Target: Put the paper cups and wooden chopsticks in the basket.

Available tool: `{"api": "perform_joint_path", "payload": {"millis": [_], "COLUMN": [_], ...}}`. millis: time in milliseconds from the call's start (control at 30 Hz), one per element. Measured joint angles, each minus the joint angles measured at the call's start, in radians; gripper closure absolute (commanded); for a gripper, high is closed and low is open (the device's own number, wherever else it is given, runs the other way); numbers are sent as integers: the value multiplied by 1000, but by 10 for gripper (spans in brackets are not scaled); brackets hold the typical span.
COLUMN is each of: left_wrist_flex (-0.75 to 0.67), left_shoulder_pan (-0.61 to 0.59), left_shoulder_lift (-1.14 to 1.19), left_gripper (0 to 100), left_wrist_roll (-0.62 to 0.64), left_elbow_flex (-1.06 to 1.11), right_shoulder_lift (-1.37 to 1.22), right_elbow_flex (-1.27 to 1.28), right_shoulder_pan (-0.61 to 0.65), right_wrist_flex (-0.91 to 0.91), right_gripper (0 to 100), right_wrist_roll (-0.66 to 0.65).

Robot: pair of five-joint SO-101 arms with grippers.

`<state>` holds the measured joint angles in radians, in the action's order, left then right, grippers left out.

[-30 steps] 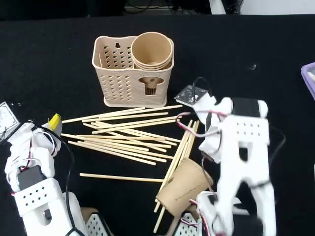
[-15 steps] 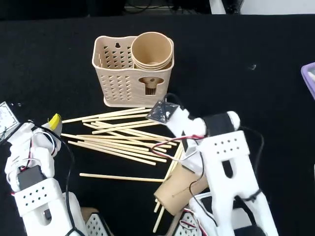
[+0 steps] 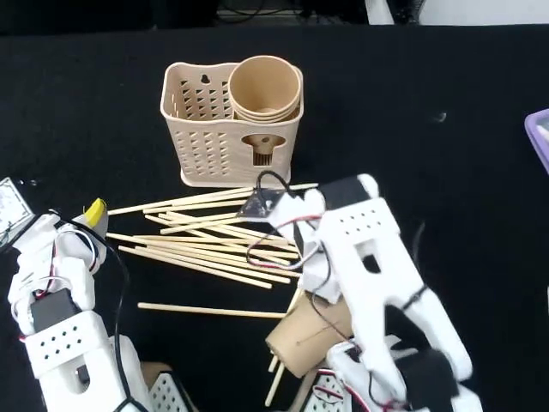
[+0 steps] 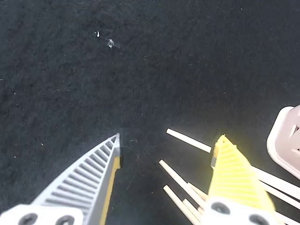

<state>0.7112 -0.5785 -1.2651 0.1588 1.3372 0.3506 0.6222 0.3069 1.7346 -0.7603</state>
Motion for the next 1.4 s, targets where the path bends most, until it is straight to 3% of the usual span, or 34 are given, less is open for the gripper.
{"api": "perform_joint_path", "payload": {"millis": [500, 900, 1233, 1400], "left_wrist_flex": [0, 0, 0, 0], "left_shoulder_pan": [0, 0, 0, 0], "left_shoulder_lift": [0, 0, 0, 0], "left_gripper": [686, 686, 686, 686], "left_wrist_roll": [0, 0, 0, 0], "left_elbow_flex": [0, 0, 0, 0], "right_shoulder_lift": [-107, 132, 155, 155], "right_elbow_flex": [-107, -204, -374, -374], "right_shoulder_pan": [5, 2, -195, -229], "right_wrist_flex": [2, 2, 2, 2], "right_gripper": [988, 988, 988, 986], "right_wrist_roll": [71, 75, -44, -86]}}
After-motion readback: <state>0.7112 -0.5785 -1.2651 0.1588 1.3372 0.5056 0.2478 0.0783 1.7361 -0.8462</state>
